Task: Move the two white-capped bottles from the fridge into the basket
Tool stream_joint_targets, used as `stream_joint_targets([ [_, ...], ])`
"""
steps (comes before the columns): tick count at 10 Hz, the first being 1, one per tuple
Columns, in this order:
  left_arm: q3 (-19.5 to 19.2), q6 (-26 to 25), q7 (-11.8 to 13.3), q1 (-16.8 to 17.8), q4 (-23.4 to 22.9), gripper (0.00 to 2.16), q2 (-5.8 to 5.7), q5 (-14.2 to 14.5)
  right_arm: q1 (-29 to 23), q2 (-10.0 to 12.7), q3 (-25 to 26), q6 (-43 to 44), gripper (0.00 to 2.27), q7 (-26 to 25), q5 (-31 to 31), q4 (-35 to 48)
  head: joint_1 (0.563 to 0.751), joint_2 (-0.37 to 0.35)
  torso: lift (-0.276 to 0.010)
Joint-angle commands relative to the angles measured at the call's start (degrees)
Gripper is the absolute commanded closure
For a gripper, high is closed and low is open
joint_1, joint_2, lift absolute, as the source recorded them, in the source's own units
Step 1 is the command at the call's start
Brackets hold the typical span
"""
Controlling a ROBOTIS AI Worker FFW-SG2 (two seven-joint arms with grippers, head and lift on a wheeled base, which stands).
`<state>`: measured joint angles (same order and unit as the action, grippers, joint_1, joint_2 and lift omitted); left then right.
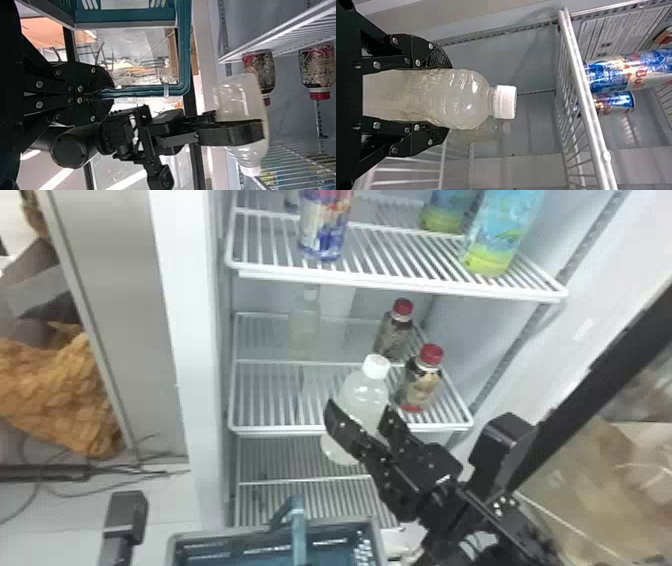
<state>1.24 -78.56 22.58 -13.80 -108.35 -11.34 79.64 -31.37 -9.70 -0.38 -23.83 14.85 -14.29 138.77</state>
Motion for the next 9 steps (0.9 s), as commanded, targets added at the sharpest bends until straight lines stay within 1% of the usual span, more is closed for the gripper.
stream_joint_targets([
  [1, -0.1, 0.1, 0.0, 0.0, 0.0, 1.15, 0.0, 0.0, -3.2, 0.5, 1.6, -4.4, 0.79, 0.0, -0.1, 4.5, 0.695, -0.281, -0.26],
  [2, -0.3, 0.1, 0.0, -0.1, 0.0, 1.15, 0.0, 0.0, -5.2, 0.6, 2.4, -8.9, 0.79, 0.2, -0.1, 8.0, 0.695, -0.288, -0.26],
  [4, -0.4, 0.1, 0.0, -0.1, 0.0, 1.15, 0.0, 0.0, -7.3, 1.3, 4.5, -18.1, 0.78, 1.8, 0.1, 12.5, 0.695, -0.303, -0.26],
  [6, -0.6, 0.1, 0.0, -0.3, 0.0, 1.15, 0.0, 0.0, -9.4, 1.5, 6.1, -28.1, 0.78, 2.1, 0.7, 18.0, 0.695, -0.317, -0.26],
  [9, -0.6, 0.1, 0.0, -0.3, 0.0, 1.15, 0.0, 0.0, -10.0, 1.9, 7.6, -43.7, 0.78, 2.1, 0.7, 23.9, 0.695, -0.35, -0.26],
])
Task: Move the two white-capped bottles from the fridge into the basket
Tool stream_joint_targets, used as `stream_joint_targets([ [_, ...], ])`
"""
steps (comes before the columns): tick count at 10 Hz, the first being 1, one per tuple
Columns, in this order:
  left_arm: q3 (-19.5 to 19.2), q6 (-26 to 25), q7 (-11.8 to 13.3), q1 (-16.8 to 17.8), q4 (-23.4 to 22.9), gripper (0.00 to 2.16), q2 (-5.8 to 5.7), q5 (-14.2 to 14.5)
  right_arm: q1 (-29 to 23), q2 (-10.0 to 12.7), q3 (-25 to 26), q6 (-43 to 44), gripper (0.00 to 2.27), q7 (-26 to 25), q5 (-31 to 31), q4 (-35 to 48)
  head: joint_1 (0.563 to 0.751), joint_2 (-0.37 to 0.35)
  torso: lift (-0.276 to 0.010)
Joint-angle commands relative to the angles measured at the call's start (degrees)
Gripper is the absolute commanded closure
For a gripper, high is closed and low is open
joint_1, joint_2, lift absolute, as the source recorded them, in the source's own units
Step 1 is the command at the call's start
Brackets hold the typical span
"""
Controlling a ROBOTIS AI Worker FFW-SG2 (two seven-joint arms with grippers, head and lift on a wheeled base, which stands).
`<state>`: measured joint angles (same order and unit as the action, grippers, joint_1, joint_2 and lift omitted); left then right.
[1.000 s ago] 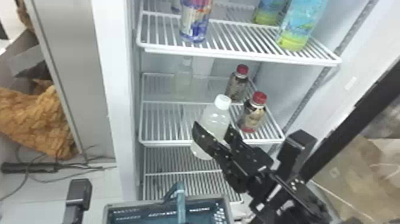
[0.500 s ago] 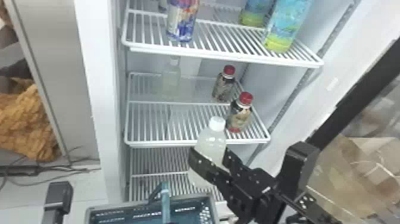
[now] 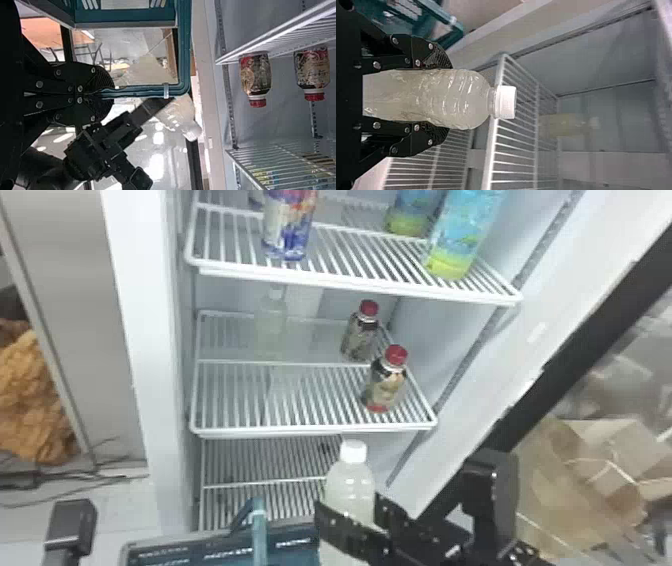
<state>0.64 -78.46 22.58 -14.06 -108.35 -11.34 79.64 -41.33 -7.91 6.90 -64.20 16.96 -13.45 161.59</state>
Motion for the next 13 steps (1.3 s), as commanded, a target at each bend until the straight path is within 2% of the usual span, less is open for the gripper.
stream_joint_targets([
  [1, -0.1, 0.0, 0.0, 0.0, 0.0, 1.15, 0.0, 0.0, 0.0, 0.1, 0.4, -7.4, 0.78, 0.0, 0.0, 2.2, 0.695, -0.35, -0.26],
  [4, 0.1, 0.0, 0.0, 0.0, 0.0, 1.15, 0.0, 0.0, 1.5, 0.1, 0.1, -14.7, 0.78, -0.1, -2.2, 0.6, 0.695, -0.35, -0.26],
  [9, -0.1, 0.0, 0.0, -0.1, 0.0, 1.15, 0.09, 0.0, 5.3, -0.6, -1.6, -15.3, 0.78, 0.0, -4.8, -5.8, 0.695, -0.35, -0.26],
  [10, 0.1, 0.0, 0.0, 0.0, 0.0, 1.15, 0.09, 0.0, 5.8, -0.8, -1.9, -15.8, 0.75, 0.0, -5.2, -6.6, 0.695, -0.35, -0.26],
  [12, 0.1, 0.0, 0.0, 0.0, 0.0, 1.15, 0.0, 0.0, 5.8, -0.8, -1.9, -16.0, 0.52, 0.0, -5.3, -6.7, 0.695, -0.35, -0.26],
  [13, 0.1, 0.0, 0.0, 0.0, 0.0, 1.15, 0.0, 0.0, 5.8, -0.8, -1.9, -16.0, 0.5, 0.0, -5.1, -6.6, 0.695, -0.35, -0.26],
])
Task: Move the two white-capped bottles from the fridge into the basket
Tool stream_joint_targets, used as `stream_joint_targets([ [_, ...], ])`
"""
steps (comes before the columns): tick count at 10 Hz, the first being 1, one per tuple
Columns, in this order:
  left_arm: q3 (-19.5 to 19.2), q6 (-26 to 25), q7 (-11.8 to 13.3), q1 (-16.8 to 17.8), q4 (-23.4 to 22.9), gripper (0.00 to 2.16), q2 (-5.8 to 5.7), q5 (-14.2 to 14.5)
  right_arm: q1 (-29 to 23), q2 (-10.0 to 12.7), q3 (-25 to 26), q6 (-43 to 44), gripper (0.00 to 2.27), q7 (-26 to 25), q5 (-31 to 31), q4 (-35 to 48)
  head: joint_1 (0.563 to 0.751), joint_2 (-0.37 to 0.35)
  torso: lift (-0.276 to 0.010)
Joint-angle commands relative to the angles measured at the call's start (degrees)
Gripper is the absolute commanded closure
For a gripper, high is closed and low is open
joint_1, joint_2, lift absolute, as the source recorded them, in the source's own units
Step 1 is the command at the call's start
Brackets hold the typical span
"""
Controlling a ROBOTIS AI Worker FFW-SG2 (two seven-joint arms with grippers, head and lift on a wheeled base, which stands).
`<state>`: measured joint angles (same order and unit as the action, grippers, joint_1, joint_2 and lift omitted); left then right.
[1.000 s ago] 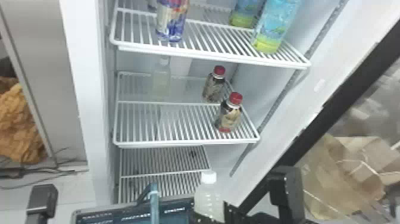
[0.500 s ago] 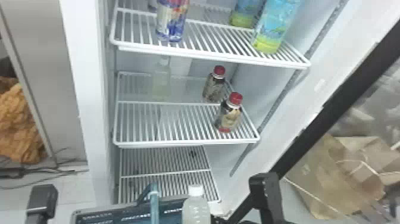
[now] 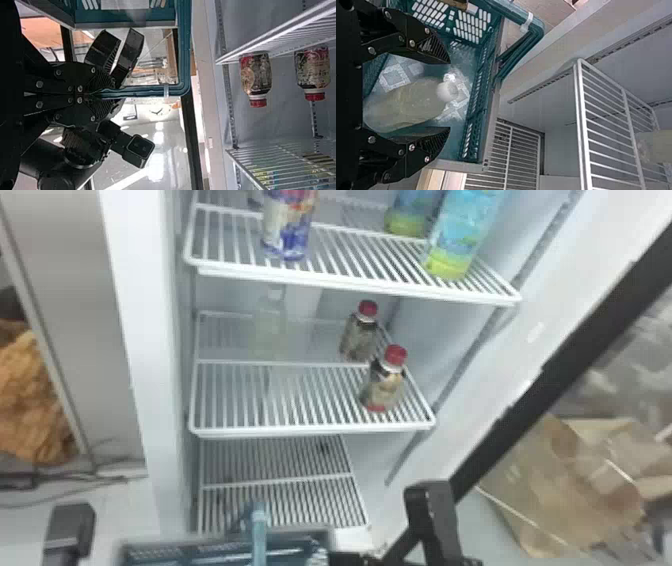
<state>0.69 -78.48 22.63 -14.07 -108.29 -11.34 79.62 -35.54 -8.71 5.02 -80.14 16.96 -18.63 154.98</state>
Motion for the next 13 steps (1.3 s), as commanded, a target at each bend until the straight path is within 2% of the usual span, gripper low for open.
stream_joint_targets([
  [1, 0.0, 0.0, 0.0, 0.0, -0.1, 1.15, 0.0, 0.0, 0.0, 0.0, -0.1, 0.0, 0.5, 0.0, 0.6, 0.3, 0.695, -0.35, -0.26],
  [2, 0.1, 0.0, 0.0, 0.0, -0.1, 1.15, 0.0, 0.0, 0.0, 0.0, -0.1, 0.4, 0.5, 0.0, 2.0, 1.2, 0.695, -0.35, -0.26],
  [4, 0.0, 0.0, 0.0, 0.0, -0.1, 1.15, -0.09, 0.0, -0.6, 0.3, 0.3, 6.6, 0.51, 0.0, 5.4, 2.3, 0.695, -0.35, -0.26],
  [8, -0.1, 0.0, 0.0, 0.0, -0.1, 1.15, -0.09, -0.1, -0.6, 0.7, 0.9, 28.4, 0.5, -0.9, 6.1, -1.2, 0.695, -0.35, -0.26],
  [11, -0.1, 0.2, 0.0, -0.1, -0.1, 1.15, 0.0, -0.1, 1.9, 0.6, 0.1, 38.9, 0.51, -1.4, 6.2, -7.1, 0.695, -0.347, -0.26],
  [13, 0.1, 0.2, 0.0, -0.1, -0.1, 1.15, 0.09, -0.1, 4.5, -0.2, -3.3, 51.0, 0.5, -3.3, 6.2, -13.0, 0.695, -0.332, -0.26],
])
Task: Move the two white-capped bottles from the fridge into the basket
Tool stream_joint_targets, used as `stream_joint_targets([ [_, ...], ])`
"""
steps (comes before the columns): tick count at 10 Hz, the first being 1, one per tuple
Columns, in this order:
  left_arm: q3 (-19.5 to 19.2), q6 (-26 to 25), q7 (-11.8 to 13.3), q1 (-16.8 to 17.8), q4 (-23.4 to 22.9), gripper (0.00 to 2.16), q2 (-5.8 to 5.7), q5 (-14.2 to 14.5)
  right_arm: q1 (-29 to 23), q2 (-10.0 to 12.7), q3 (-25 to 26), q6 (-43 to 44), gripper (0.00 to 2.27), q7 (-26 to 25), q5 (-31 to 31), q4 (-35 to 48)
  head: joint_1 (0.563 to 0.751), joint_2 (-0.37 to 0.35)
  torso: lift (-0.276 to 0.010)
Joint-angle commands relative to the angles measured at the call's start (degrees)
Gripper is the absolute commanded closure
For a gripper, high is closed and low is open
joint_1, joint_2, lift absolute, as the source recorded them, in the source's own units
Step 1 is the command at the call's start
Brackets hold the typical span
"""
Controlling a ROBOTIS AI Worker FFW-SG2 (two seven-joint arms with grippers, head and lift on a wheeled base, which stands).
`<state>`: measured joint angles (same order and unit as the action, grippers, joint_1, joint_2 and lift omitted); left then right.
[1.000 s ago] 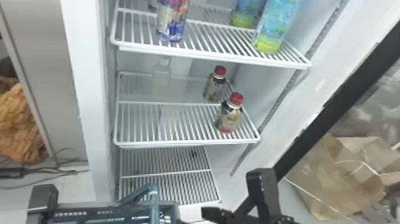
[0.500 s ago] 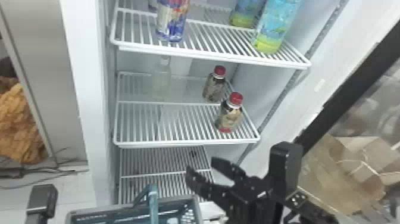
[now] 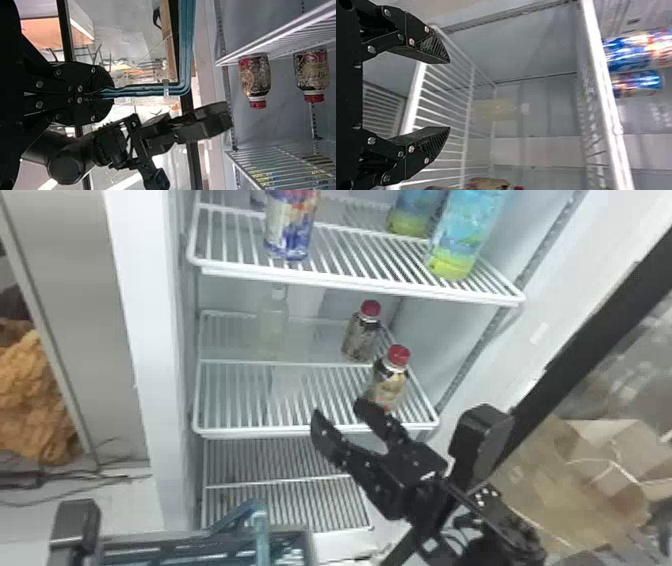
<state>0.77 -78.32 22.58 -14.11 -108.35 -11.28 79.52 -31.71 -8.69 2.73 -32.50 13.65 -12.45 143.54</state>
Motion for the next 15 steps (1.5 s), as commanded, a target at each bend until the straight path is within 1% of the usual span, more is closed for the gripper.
stream_joint_targets([
  [1, 0.3, 0.0, 0.0, 0.1, 0.0, 1.15, 0.03, 0.1, 1.3, -0.5, -2.5, 9.7, 0.5, -1.6, 0.2, -4.5, 0.695, -0.326, -0.26],
  [3, 0.1, 0.0, 0.0, -0.1, 0.0, 1.15, 0.03, 0.1, 3.6, -0.7, -5.2, 19.0, 0.5, -3.8, 0.7, -10.2, 0.695, -0.306, -0.26],
  [5, 0.6, 0.0, 0.0, 0.2, 0.0, 1.15, 0.03, 0.1, 6.8, -1.6, -8.7, 25.0, 0.5, -6.0, 1.6, -15.2, 0.695, -0.289, -0.26],
  [9, 0.6, 0.0, 0.0, 0.1, 0.0, 1.15, -0.06, 0.2, 11.0, -1.8, -11.0, 27.4, 0.5, -8.9, 3.7, -22.2, 0.695, -0.261, -0.26],
  [11, 0.8, 0.0, 0.0, 0.3, 0.0, 1.15, -0.06, 0.2, 13.0, -1.4, -11.3, 27.9, 0.49, -9.8, 4.6, -25.1, 0.695, -0.258, -0.26],
  [12, 0.8, 0.0, -0.1, 0.3, 0.0, 1.15, -0.06, 0.2, 14.4, -1.2, -11.3, 28.0, 0.45, -10.0, 4.6, -26.7, 0.695, -0.258, -0.26],
  [13, 0.9, 0.0, -0.1, 0.3, 0.0, 1.15, -0.15, 0.2, 15.3, -1.2, -11.4, 28.0, 0.36, -10.0, 4.6, -27.9, 0.695, -0.258, -0.26],
  [15, 1.2, 0.0, -0.1, 0.5, 0.0, 1.15, -0.15, 0.2, 17.9, -1.1, -12.0, 28.0, 0.08, -10.0, 4.9, -30.8, 0.695, -0.256, -0.26],
])
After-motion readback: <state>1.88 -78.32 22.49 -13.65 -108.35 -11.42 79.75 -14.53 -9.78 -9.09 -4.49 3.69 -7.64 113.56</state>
